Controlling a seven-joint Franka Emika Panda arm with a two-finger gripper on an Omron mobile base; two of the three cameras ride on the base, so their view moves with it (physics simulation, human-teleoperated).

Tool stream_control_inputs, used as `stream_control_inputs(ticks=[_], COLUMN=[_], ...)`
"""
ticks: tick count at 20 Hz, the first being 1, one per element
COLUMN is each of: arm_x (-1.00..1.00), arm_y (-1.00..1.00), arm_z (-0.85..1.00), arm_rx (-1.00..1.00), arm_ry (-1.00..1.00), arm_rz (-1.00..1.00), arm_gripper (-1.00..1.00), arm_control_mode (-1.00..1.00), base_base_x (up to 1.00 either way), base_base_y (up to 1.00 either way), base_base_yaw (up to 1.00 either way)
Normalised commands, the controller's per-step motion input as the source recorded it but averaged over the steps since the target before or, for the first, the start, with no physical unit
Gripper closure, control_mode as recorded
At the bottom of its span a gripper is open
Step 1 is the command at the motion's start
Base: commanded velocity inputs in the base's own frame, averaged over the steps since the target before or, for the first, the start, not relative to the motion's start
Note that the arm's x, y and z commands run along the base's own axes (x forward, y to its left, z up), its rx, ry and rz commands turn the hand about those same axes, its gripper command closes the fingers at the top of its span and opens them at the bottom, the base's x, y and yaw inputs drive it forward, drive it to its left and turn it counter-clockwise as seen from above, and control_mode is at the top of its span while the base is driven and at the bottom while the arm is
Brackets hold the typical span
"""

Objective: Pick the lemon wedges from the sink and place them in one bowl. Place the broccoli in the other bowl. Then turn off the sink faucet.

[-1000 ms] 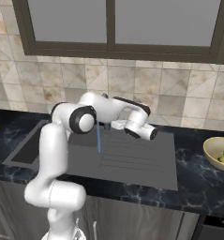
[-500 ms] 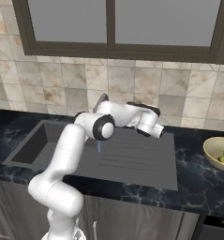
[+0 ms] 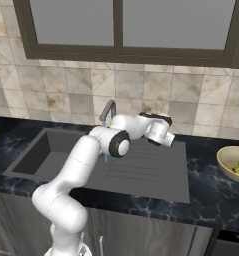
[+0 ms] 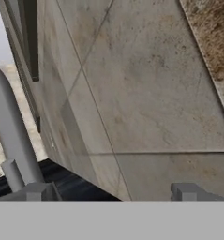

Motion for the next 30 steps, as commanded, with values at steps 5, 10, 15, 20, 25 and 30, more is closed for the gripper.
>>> stream_control_inputs(ticks=[5, 10, 15, 20, 25, 30], arm_x=[0.25, 0.03, 0.0, -0.15, -0.1, 0.0], arm_y=[0.29, 0.63, 0.79, 0.66, 0.9, 1.0], arm_z=[-0.19, -0.13, -0.01, 0.0, 0.09, 0.42], arm_rx=[0.02, 0.0, 0.0, 0.0, 0.0, 0.0], arm_ry=[0.0, 0.0, 0.0, 0.0, 0.0, 0.0], arm_rz=[0.0, 0.0, 0.0, 0.0, 0.0, 0.0], arm_gripper=[-1.0, -1.0, -1.0, -1.0, -1.0, -1.0], arm_control_mode=[-1.0, -1.0, -1.0, -1.0, -1.0, -1.0], base_base_x=[0.0, 0.0, 0.0, 0.0, 0.0, 0.0], base_base_y=[0.0, 0.0, 0.0, 0.0, 0.0, 0.0], base_base_yaw=[0.0, 0.0, 0.0, 0.0, 0.0, 0.0])
